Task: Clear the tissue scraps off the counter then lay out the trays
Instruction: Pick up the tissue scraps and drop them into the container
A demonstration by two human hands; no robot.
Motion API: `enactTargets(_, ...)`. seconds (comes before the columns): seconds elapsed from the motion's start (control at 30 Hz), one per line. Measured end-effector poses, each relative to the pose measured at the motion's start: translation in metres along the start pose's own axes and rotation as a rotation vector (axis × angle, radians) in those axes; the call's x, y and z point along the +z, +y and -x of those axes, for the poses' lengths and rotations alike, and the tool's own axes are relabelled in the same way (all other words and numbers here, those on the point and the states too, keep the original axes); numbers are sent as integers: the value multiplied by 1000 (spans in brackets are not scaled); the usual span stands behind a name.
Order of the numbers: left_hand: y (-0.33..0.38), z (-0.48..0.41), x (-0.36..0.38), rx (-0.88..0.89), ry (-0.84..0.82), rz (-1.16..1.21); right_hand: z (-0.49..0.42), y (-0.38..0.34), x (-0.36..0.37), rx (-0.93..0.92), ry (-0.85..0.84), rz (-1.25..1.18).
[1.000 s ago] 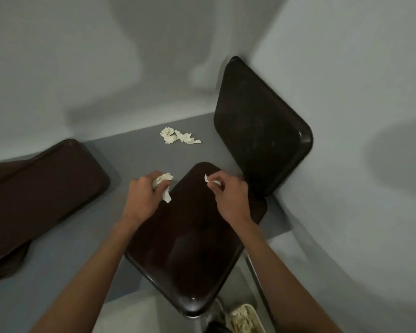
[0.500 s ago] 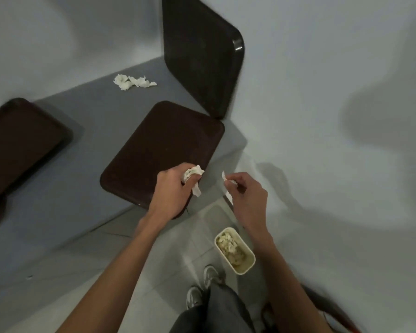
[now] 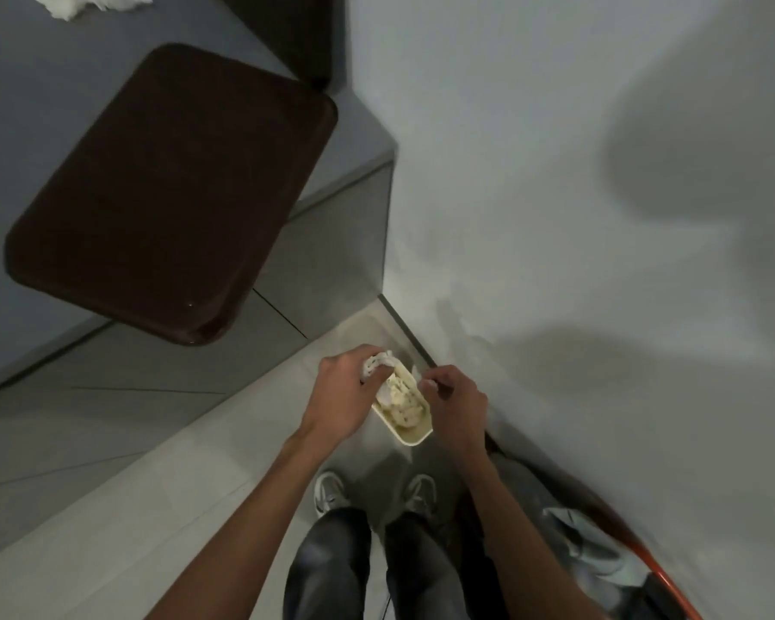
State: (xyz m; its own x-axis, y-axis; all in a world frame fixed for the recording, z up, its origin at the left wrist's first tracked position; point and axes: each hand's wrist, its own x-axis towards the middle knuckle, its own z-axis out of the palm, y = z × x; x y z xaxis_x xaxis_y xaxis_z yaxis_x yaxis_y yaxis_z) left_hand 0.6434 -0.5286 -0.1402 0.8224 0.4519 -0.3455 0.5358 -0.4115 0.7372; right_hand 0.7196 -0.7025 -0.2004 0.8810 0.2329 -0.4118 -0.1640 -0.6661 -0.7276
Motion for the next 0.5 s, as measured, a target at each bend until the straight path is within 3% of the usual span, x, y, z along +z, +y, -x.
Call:
enactTargets(0.27, -130, -65, 146, -293, -96, -40, -74, 163, 77, 102, -146, 154)
enactTargets(0.5, -216, -127, 243, -431, -116, -51, -134, 252, 146, 93, -216, 216)
